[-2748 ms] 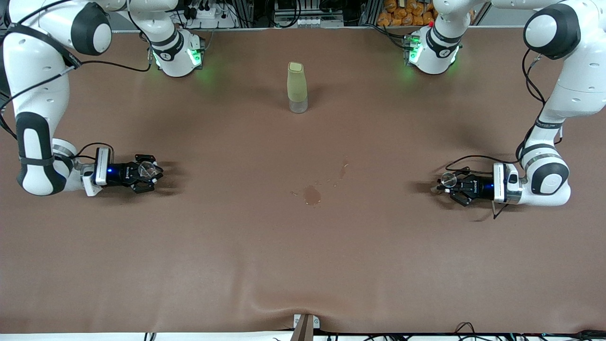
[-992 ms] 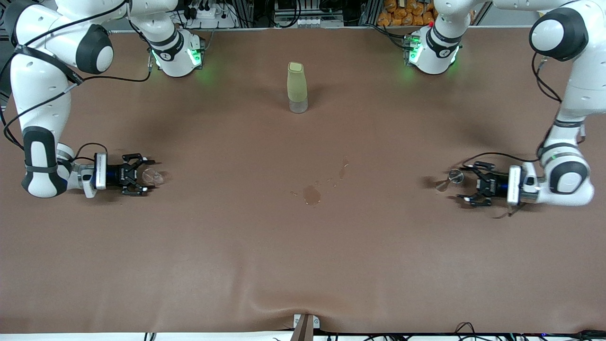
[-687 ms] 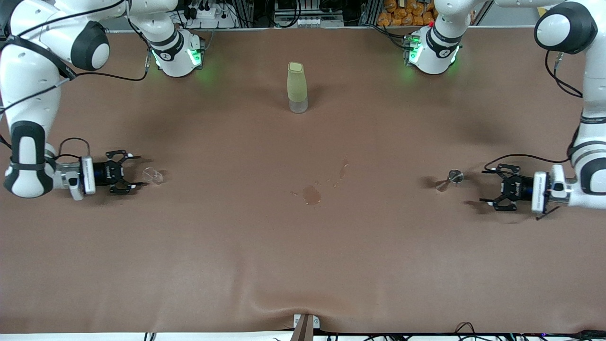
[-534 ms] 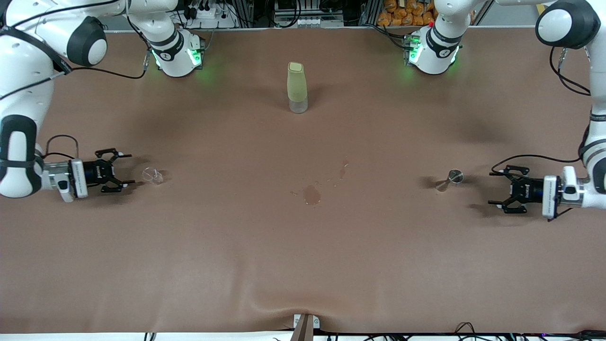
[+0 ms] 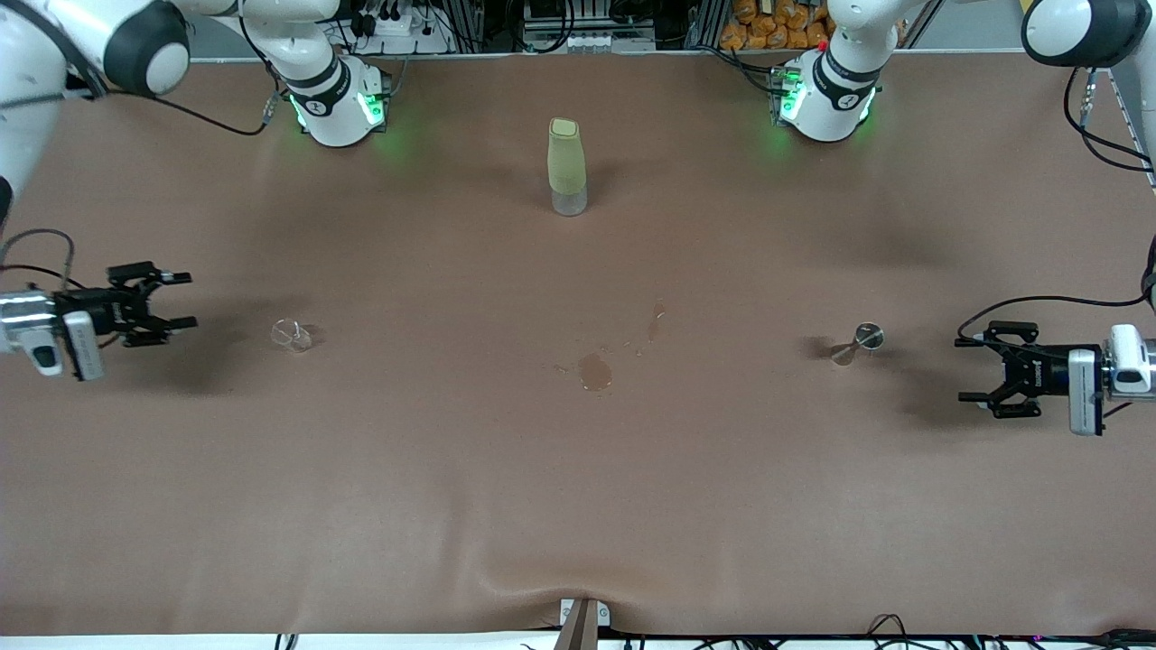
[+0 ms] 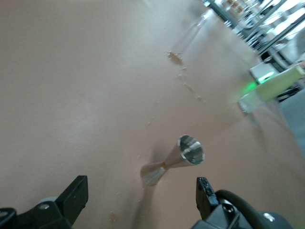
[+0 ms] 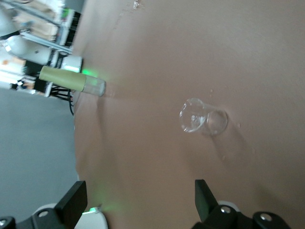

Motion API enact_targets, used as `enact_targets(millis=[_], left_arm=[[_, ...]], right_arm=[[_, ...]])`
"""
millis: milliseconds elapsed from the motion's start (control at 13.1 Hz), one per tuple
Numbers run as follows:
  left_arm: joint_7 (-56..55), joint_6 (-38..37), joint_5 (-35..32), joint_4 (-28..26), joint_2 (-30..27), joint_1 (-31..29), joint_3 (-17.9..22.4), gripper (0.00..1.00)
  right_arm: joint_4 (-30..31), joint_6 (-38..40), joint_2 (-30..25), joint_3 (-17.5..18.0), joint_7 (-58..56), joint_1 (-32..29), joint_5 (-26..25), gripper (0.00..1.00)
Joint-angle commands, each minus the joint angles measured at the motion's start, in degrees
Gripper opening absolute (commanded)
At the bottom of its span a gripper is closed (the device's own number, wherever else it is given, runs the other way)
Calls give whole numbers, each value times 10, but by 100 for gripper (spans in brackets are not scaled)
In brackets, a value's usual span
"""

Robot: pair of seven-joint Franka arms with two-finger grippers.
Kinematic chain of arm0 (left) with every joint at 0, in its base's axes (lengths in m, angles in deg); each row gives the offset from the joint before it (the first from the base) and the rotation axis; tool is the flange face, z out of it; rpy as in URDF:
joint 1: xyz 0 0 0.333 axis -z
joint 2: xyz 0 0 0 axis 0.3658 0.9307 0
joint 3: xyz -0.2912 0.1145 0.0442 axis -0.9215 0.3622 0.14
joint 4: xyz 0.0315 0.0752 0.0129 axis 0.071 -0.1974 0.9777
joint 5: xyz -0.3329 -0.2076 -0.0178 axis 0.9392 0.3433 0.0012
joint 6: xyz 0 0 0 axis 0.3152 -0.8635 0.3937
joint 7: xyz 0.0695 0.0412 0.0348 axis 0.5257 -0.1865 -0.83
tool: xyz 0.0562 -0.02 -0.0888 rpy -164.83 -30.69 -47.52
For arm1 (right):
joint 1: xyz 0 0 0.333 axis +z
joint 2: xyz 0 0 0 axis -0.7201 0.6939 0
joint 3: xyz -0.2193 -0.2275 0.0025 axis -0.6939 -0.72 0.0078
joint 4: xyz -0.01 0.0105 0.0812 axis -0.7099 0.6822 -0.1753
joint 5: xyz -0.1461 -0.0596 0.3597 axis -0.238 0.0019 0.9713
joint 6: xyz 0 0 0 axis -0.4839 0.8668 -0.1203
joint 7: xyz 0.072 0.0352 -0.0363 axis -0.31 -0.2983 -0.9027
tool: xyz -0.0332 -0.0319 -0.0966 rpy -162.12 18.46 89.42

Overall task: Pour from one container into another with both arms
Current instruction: 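Open both grippers and release the beaker and jigger on the table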

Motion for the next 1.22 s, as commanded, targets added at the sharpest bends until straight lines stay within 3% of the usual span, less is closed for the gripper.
enact_targets(millis=[0,382,611,840,1145], left_arm=[[-89,20,-32,-8,-58,33,5,100],[-307,45,-126,-9,-158,107,0,100],[-370,43,-140,-8,-190,113,-4,100],[-452,41,-199,-9,-221,134,-6,100],[-634,26,-308,-9,-278,198,-6,100]], right_arm=[[17,-1,-107,-2,148,26,-67,100],[16,-8,-240,-1,403,85,-159,100],[-1,-19,-296,5,529,119,-216,100],[-14,-29,-350,81,636,124,-305,100],[-14,-28,-393,177,768,109,-343,100]])
